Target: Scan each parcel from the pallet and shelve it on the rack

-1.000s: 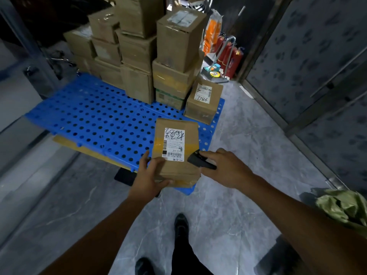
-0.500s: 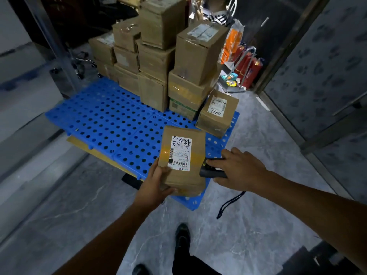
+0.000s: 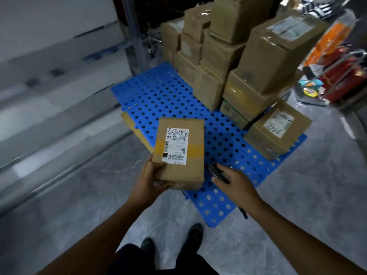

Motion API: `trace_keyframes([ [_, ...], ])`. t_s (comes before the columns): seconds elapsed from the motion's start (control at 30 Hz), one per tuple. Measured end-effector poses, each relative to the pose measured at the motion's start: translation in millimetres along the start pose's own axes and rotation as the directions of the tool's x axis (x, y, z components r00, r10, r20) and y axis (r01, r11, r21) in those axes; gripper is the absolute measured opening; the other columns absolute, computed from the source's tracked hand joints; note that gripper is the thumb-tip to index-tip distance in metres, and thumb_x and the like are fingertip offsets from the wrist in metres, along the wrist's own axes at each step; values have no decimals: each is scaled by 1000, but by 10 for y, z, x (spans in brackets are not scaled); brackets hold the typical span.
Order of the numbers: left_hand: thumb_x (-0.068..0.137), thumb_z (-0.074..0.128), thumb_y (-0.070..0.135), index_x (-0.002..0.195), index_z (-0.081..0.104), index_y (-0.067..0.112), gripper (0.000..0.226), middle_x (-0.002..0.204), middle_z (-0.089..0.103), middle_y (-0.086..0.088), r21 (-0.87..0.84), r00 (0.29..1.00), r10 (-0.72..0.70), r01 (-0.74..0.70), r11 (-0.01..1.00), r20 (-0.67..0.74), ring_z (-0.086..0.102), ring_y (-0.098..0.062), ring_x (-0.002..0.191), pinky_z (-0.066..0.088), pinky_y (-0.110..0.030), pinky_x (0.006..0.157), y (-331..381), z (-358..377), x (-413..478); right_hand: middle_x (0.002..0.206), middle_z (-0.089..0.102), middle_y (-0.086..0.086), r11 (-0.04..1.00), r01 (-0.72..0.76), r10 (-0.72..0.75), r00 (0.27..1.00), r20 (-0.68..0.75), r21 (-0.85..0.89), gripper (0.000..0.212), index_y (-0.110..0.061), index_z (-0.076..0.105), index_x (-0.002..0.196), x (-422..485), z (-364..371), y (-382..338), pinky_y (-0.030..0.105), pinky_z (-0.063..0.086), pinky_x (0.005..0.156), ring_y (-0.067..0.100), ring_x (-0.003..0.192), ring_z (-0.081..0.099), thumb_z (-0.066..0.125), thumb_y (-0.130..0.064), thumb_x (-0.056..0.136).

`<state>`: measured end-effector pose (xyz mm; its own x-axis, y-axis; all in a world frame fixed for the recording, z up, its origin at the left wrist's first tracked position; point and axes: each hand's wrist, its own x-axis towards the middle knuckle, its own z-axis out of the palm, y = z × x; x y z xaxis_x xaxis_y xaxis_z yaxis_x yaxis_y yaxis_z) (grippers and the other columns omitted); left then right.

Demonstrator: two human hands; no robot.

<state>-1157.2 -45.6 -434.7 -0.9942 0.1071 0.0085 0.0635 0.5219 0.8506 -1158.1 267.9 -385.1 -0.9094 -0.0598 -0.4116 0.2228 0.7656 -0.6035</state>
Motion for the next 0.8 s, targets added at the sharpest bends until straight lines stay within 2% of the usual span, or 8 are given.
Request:
trace_keyframes([
  [0.17,71,92,12,124,47,26,70,151,44,-2,-49,972,-134,127,991,-191,54,-4,125,51,-10,84,-236,-640,-284,145,49,-1,989,148,-148,987,59,3,66,-42,35,152,437,479,-655,42,53,97,21,123,55,55,-63,92],
  [0.23,72,92,18,126,45,29,72,144,48,2,-45,948,-192,187,981,-254,54,-13,125,52,-17,85,-342,-924,-426,148,48,-2,980,197,-198,975,97,24,66,-41,37,151,590,702,-990,43,51,102,20,127,54,57,-61,91],
  [0.3,73,92,19,128,44,33,75,143,48,5,-53,919,-223,218,975,-324,52,-13,124,47,-11,85,-500,-1224,-596,144,51,0,970,243,-241,961,137,6,65,-39,40,150,720,970,-1373,41,54,97,20,122,58,57,-61,91],
  [0.4,72,93,19,131,44,35,78,143,47,11,-98,862,-267,250,963,-431,50,0,120,43,-4,84,-790,-1728,-889,139,55,-1,941,335,-322,927,195,-40,64,-37,43,149,844,1429,-2032,35,58,84,15,107,61,58,-60,91],
  [0.5,70,94,24,130,43,44,82,140,46,25,-158,795,-316,274,949,-517,46,14,121,44,-4,82,-1115,-2328,-1228,143,54,-3,916,402,-383,888,257,-23,63,-31,48,147,849,1944,-2755,34,54,92,16,122,57,64,-54,91],
  [0.6,64,97,29,131,46,39,85,142,48,21,-210,721,-362,296,932,-591,50,2,125,50,-17,90,-1461,-3003,-1578,142,57,2,893,450,-418,844,337,-18,63,-27,53,144,812,2511,-3498,37,49,101,20,128,55,72,-47,87],
  [0.7,59,99,25,126,50,39,84,137,49,31,-218,660,-361,292,931,-659,50,8,125,44,-9,90,-1779,-3706,-1933,137,60,3,866,500,-451,792,412,-14,65,-29,55,143,777,3112,-4231,38,49,100,20,123,58,77,-45,83],
  [0.8,58,100,24,125,52,36,83,140,50,27,-228,586,-379,316,921,-716,49,10,127,42,-8,94,-2040,-4370,-2318,134,64,-2,815,578,-531,727,435,29,62,-24,59,139,653,3713,-4945,32,47,99,15,122,59,78,-41,82],
])
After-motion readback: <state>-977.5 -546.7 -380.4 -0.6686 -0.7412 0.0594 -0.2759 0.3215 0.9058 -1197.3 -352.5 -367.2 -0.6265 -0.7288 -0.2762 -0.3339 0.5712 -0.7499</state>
